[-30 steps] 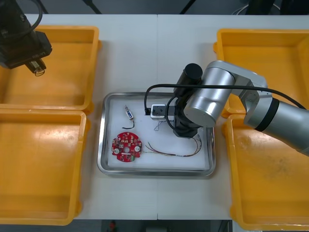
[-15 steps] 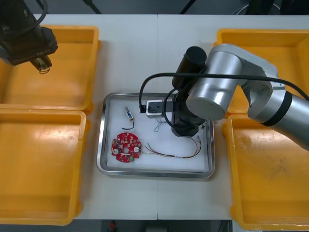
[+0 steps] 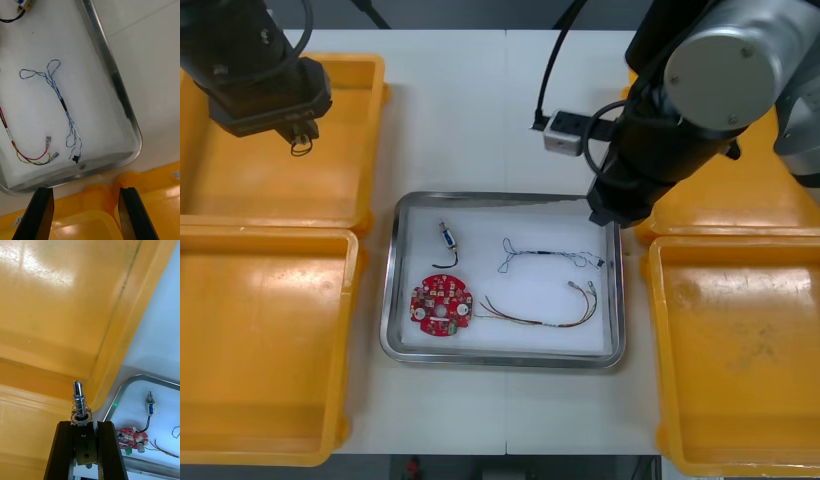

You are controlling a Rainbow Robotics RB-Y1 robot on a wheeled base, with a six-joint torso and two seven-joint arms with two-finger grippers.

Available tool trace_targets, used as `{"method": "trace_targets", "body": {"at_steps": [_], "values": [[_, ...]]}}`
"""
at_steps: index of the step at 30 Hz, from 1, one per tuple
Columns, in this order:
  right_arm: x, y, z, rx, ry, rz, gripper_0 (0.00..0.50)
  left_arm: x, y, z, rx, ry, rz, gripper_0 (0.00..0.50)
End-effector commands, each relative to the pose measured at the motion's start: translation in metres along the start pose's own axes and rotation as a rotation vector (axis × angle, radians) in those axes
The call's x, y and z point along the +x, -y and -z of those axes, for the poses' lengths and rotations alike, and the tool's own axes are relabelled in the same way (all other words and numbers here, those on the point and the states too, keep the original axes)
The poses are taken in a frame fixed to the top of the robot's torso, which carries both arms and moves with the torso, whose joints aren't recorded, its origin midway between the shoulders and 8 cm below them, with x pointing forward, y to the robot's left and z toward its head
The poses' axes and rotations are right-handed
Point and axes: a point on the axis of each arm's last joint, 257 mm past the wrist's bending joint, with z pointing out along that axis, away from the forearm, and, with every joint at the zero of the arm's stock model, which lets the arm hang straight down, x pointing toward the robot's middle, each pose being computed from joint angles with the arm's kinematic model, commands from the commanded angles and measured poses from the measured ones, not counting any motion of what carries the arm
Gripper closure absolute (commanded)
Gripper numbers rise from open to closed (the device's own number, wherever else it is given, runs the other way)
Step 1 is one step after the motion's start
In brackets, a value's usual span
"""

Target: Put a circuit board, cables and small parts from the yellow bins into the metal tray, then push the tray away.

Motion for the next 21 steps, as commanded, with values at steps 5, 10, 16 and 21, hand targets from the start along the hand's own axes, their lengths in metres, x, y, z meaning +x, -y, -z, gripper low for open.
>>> {"method": "trace_targets", "body": {"at_steps": [5, 10, 16, 21], "values": [[0.010, 0.062, 0.061, 0.110, 0.126, -0.342, 0.000, 0.023, 0.031, -0.006, 0.068, 0.045, 0.102, 0.500], [0.036, 0.083, 0.069, 0.124, 0.149, -0.533, 0.000, 0.037, 0.051, -0.015, 0.098, 0.023, 0.152, 0.500], [0.070, 0.107, 0.082, 0.171, 0.154, -0.741, 0.000, 0.050, 0.083, -0.032, 0.126, 0.026, 0.249, 0.500], [0.105, 0.122, 0.086, 0.217, 0.132, -0.913, 0.000, 0.062, 0.104, -0.052, 0.091, 0.075, 0.261, 0.500]]}}
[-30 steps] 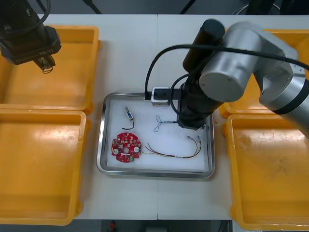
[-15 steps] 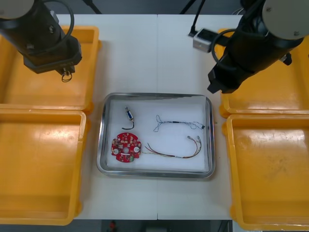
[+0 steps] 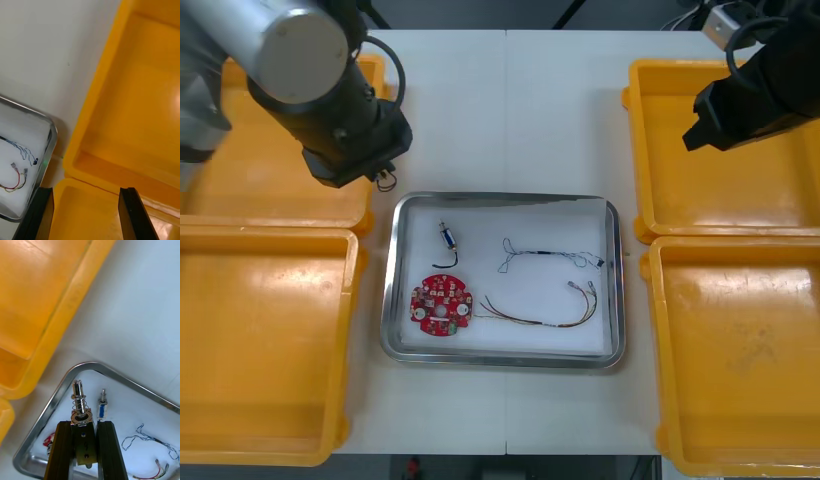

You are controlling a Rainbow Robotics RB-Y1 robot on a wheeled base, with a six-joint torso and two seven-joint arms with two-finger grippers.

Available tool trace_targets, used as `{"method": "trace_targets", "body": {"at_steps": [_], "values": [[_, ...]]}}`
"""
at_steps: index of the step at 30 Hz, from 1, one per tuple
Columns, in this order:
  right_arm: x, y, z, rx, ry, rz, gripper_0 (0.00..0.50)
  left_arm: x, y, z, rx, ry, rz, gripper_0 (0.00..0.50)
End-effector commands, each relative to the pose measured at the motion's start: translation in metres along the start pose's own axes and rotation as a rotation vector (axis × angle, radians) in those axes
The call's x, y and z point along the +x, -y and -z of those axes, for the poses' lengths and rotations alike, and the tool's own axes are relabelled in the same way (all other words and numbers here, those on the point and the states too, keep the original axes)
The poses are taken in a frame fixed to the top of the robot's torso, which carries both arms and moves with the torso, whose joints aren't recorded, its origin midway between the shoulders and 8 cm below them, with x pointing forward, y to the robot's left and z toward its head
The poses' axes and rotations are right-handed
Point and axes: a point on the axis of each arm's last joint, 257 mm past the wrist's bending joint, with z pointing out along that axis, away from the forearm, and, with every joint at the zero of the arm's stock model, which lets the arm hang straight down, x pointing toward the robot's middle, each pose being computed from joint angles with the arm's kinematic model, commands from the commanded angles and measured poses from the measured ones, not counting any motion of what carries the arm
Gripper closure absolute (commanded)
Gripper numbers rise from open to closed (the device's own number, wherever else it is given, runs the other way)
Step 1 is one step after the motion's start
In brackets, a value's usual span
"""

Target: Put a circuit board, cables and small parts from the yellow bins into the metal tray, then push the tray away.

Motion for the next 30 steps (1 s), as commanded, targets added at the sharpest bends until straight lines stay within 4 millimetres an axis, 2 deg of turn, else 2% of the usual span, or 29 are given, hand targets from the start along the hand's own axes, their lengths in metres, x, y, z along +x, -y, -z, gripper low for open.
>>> {"method": "trace_targets", "body": {"at_steps": [1, 4, 7, 14, 23, 30], "values": [[0.009, 0.045, 0.018, 0.089, 0.023, -0.151, 0.000, 0.021, 0.025, -0.012, 0.016, 0.046, 0.016, 0.500], [0.019, 0.060, 0.020, 0.086, 0.003, -0.235, 0.000, 0.030, 0.030, -0.023, -0.003, 0.079, 0.020, 0.500], [0.033, 0.075, 0.023, 0.063, -0.020, -0.327, 0.000, 0.049, 0.038, -0.034, 0.005, 0.062, 0.024, 0.500], [0.064, 0.096, 0.021, 0.047, -0.055, -0.447, 0.000, 0.081, 0.050, -0.050, 0.031, 0.020, 0.014, 0.500], [0.101, 0.116, 0.018, 0.063, -0.071, -0.530, 0.000, 0.104, 0.057, -0.065, 0.019, 0.060, -0.006, 0.500], [0.127, 0.119, 0.008, 0.084, -0.113, -0.529, 0.000, 0.115, 0.055, -0.074, 0.004, 0.060, -0.025, 0.498]]}}
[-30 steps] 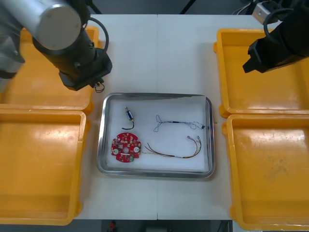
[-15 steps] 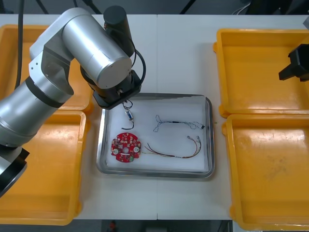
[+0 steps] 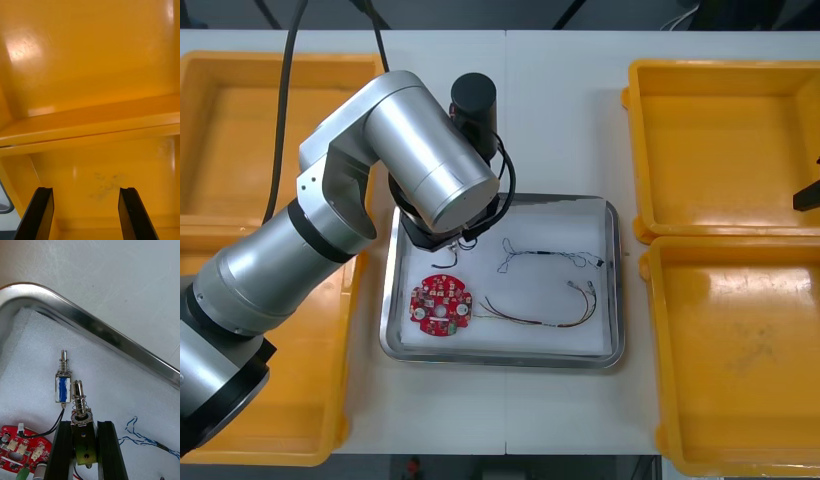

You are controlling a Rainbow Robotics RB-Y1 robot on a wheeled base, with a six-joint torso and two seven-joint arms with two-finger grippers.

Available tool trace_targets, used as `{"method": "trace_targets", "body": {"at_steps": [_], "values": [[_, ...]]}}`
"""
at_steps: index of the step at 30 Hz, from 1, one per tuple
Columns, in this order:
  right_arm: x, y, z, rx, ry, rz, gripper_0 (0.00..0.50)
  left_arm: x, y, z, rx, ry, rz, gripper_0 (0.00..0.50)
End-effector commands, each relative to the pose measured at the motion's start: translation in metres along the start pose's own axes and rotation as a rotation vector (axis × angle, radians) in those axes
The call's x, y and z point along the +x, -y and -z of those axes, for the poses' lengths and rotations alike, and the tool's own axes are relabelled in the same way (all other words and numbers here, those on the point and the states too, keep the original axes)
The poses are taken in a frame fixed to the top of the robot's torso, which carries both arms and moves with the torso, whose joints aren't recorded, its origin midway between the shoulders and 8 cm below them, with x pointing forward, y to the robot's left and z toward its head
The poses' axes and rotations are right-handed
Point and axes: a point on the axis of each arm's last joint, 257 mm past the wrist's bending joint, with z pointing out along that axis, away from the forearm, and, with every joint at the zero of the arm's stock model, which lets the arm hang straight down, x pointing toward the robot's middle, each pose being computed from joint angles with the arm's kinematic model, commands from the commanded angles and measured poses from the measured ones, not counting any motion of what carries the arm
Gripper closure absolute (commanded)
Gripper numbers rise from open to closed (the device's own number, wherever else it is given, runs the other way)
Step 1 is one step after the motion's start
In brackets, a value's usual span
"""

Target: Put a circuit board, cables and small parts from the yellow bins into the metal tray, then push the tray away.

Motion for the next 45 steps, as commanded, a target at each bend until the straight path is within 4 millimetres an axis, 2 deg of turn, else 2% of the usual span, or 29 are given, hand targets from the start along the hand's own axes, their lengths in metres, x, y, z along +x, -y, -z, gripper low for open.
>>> {"method": "trace_targets", "body": {"at_steps": [1, 11, 18, 23, 27, 35, 40, 42, 45], "values": [[0.005, 0.022, 0.009, 0.052, 0.016, -0.013, 0.000, 0.022, 0.011, -0.006, 0.020, -0.003, -0.016, 0.498], [0.034, 0.034, -0.006, 0.071, -0.045, -0.005, 0.000, 0.023, 0.023, -0.035, 0.029, 0.023, 0.009, 0.499], [0.048, 0.039, -0.012, 0.085, -0.068, 0.007, 0.000, 0.027, 0.026, -0.040, 0.031, 0.021, 0.004, 0.485], [0.048, 0.042, -0.013, 0.101, -0.063, 0.021, 0.000, 0.031, 0.023, -0.043, 0.020, 0.026, -0.012, 0.450], [0.044, 0.045, -0.010, 0.123, -0.045, 0.036, 0.000, 0.031, 0.020, -0.044, 0.014, 0.029, -0.018, 0.384], [0.032, 0.032, -0.017, 0.097, 0.006, 0.080, 0.000, 0.032, 0.020, -0.044, 0.014, 0.028, -0.020, 0.375], [0.030, 0.026, -0.023, 0.087, 0.019, 0.087, 0.000, 0.031, 0.020, -0.044, 0.013, 0.029, -0.022, 0.302], [0.030, 0.026, -0.023, 0.087, 0.019, 0.087, 0.000, 0.030, 0.019, -0.045, 0.014, 0.030, -0.022, 0.246], [0.030, 0.026, -0.023, 0.087, 0.019, 0.087, 0.000, 0.030, 0.020, -0.044, 0.015, 0.030, -0.024, 0.201]]}}
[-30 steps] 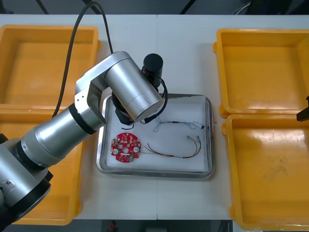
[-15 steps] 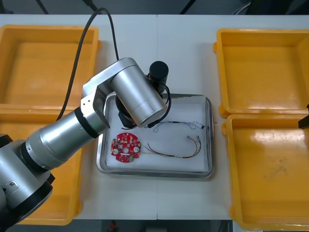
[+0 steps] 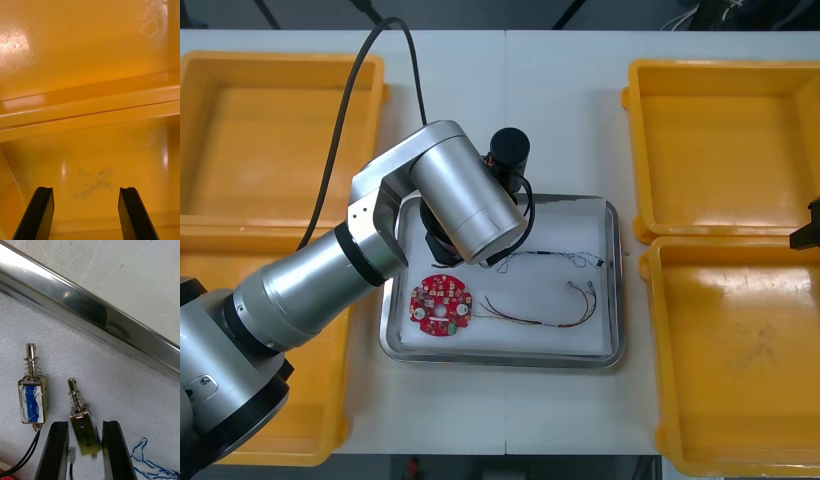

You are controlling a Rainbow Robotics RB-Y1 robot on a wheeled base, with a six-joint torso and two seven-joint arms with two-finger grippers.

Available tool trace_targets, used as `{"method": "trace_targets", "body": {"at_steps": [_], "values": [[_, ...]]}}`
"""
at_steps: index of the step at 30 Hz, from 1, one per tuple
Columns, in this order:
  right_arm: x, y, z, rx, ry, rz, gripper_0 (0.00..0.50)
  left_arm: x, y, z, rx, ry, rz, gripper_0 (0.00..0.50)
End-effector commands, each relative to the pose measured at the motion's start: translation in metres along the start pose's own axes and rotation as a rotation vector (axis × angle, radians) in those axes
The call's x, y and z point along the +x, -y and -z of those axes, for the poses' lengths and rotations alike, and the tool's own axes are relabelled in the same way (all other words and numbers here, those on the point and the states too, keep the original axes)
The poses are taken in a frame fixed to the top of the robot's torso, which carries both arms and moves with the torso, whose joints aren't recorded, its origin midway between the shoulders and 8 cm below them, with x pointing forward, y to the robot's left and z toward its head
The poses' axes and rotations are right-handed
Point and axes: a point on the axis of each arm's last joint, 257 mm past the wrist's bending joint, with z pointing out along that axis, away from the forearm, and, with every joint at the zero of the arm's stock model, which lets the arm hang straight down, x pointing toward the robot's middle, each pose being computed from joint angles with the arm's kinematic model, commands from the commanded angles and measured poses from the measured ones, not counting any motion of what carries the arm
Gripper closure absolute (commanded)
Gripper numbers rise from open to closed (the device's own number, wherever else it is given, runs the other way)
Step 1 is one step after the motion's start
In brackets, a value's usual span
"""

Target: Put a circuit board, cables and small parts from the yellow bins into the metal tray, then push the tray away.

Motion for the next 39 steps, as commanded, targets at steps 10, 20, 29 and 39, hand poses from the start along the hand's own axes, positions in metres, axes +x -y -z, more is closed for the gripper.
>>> {"method": "trace_targets", "body": {"at_steps": [10, 20, 29, 39], "values": [[-0.002, 0.005, 0.006, 0.034, 0.021, 0.071, 0.000, 0.002, 0.013, 0.010, 0.032, 0.007, 0.016, 0.129], [-0.002, 0.005, 0.006, 0.034, 0.021, 0.071, 0.000, -0.019, 0.010, 0.067, 0.011, -0.111, 0.043, 0.036], [-0.002, 0.005, 0.006, 0.034, 0.021, 0.071, 0.000, -0.048, 0.000, 0.128, 0.031, -0.207, 0.036, 0.000], [-0.002, 0.005, 0.006, 0.034, 0.021, 0.071, 0.000, -0.103, -0.024, 0.173, 0.092, -0.231, 0.089, 0.000]]}}
